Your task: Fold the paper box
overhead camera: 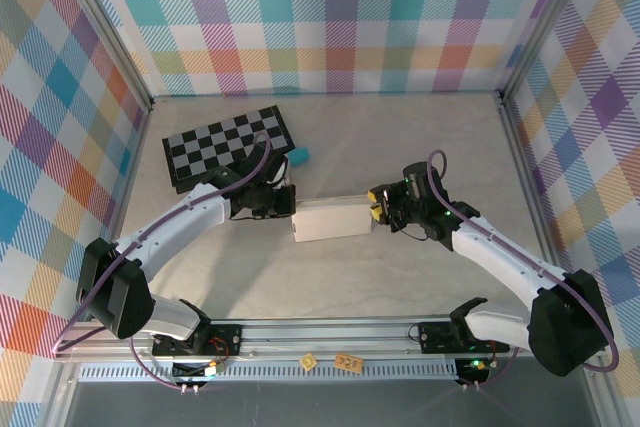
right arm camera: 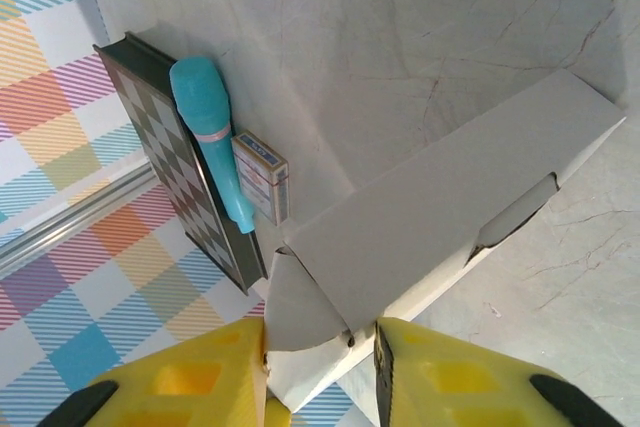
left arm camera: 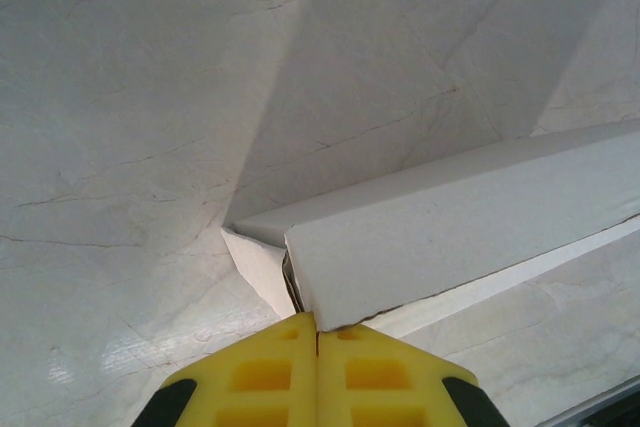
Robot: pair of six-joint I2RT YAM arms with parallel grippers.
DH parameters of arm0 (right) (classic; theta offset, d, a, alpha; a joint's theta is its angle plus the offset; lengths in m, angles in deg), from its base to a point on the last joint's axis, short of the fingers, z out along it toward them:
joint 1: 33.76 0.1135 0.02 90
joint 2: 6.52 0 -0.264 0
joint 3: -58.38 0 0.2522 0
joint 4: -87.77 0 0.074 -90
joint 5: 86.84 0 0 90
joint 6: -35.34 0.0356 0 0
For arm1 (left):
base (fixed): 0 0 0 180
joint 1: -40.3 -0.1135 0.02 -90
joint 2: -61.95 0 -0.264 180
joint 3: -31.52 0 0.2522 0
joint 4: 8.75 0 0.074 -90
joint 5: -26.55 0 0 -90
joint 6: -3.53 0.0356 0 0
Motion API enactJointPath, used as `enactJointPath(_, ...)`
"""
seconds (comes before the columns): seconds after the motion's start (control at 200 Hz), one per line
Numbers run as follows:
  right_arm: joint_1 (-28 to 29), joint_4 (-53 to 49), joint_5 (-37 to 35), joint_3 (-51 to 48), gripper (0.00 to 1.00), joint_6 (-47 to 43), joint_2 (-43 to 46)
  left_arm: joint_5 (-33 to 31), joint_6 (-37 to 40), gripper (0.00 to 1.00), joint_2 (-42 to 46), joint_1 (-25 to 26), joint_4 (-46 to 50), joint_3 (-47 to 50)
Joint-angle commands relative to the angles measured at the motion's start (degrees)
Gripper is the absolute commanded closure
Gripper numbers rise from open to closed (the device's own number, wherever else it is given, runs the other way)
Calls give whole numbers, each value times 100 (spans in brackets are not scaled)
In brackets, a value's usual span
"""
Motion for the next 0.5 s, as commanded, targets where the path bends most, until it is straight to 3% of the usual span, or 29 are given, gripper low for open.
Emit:
enactJointPath(0.0, -23, -776, 45, -298, 58, -170, -91, -34, -25, 100, -266, 96, 651, 160)
enactJointPath(0.08, -35, -873, -9, -174, 54, -265, -17, -48, -19, 100, -262, 96, 671, 156)
enactJointPath(0.24, -96, -1284, -63, 143, 61, -587, -9, -58, -14, 100, -254, 96, 673, 156)
enactJointPath(0.495, -104, -1005, 61, -199, 71, -482, -146, -41, -32, 100, -241, 96, 644, 162)
